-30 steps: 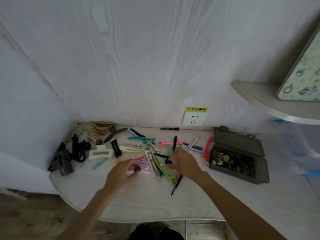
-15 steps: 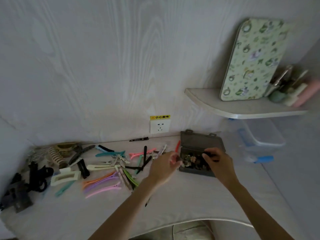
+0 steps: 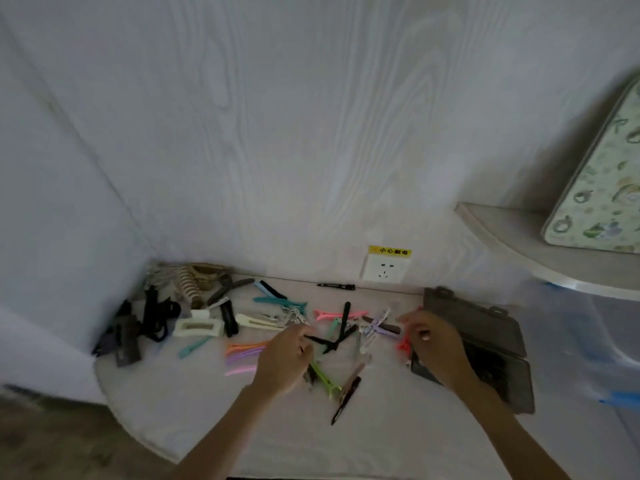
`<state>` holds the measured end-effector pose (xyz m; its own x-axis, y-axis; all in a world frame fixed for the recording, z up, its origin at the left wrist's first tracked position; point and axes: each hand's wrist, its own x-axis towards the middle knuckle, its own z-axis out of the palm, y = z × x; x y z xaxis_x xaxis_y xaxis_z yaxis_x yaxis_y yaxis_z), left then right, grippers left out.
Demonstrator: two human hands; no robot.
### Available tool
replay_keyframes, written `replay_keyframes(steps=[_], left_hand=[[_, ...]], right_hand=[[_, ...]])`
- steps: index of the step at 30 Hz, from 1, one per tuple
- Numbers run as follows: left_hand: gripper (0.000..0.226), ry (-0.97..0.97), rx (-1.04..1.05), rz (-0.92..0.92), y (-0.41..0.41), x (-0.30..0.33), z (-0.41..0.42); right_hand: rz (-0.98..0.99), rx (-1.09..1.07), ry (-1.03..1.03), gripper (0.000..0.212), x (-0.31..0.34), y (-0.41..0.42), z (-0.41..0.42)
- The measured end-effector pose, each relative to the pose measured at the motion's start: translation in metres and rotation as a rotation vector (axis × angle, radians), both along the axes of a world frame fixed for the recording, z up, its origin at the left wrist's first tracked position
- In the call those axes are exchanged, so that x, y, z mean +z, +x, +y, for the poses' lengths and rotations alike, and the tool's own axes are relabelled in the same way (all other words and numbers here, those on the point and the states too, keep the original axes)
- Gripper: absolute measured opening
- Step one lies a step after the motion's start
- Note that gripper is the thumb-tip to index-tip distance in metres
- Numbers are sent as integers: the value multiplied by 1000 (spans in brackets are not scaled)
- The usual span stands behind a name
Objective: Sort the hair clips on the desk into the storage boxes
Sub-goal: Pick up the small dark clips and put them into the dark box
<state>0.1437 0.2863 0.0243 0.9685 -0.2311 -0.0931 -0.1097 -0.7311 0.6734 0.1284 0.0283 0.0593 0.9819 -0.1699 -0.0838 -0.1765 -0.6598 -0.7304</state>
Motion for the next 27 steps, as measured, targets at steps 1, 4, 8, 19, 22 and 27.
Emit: replay_keyframes(steps=[1, 4, 8, 19, 22, 27], left_hand=[[26, 10, 69, -14, 0, -2, 19], [30, 91, 253, -46, 0, -8, 77], [47, 199, 434, -58, 3, -13, 144], [44, 368, 205, -14, 10, -17, 193], [30, 311, 189, -127, 10, -19, 197], [30, 309, 244, -79, 26, -7, 211]], right_hand=[[13, 77, -8, 20, -1, 10, 23], [-27, 325, -42, 25, -19, 38, 99], [-100, 668, -188, 41, -43, 66, 200], [-234, 840, -513, 39, -71, 90, 233], [-328, 742, -461, 29, -56, 102, 237], [-366, 882, -422, 32, -52, 136, 291]])
